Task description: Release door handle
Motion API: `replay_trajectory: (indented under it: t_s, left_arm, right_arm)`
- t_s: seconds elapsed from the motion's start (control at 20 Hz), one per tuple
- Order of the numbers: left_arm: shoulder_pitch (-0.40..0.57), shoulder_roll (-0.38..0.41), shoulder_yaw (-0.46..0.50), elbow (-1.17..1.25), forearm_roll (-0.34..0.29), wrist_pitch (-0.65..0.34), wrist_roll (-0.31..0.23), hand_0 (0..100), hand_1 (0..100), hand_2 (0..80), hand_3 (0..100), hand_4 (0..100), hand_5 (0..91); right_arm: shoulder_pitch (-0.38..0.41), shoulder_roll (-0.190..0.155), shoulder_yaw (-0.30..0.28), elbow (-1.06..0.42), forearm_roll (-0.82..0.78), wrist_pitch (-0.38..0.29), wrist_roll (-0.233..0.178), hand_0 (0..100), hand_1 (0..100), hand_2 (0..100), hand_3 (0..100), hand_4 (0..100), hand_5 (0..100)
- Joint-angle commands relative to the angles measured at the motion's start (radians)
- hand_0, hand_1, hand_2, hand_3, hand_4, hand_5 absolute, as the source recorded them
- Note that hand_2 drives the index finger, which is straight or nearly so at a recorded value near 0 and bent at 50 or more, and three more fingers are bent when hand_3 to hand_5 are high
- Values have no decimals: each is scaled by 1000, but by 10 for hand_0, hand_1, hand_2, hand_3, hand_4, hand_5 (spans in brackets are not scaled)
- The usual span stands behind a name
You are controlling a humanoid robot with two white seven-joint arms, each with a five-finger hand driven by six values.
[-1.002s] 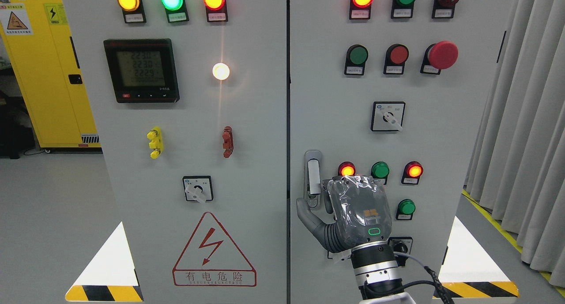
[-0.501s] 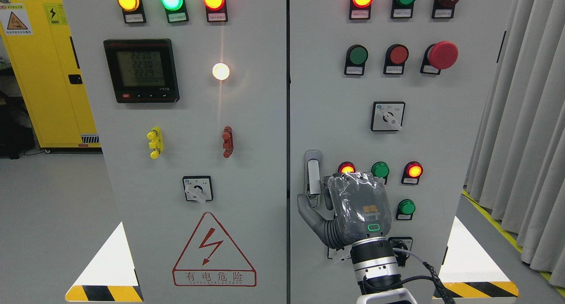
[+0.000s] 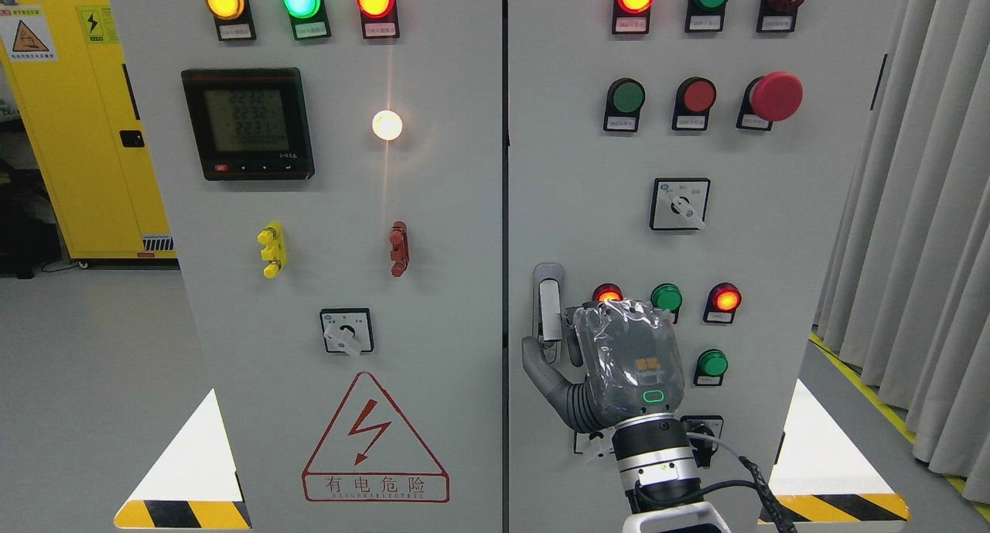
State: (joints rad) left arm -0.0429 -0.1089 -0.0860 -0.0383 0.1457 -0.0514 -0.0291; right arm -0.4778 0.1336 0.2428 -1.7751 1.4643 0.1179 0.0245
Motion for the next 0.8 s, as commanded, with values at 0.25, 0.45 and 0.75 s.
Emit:
replay_trajectory:
  t_s: [0.25, 0.45, 0.75]
  left_arm:
    - [0, 0, 0, 0, 0, 1, 0, 120, 556, 0, 0, 0, 0]
    - [0, 0, 0, 0, 0, 1, 0, 120, 556, 0, 0, 0, 0]
    - [0, 0, 0, 0, 0, 1, 0, 120, 556, 0, 0, 0, 0]
  right_arm:
    - [-8, 3, -7, 14, -2, 0, -5, 446, 379, 944, 1000, 1000, 992]
    - [-9, 3, -7, 17, -4, 9, -5, 444, 408, 944, 1000, 1000, 991]
    - [-13, 7, -5, 19, -5, 12, -5, 454, 430, 943, 1000, 1000, 991]
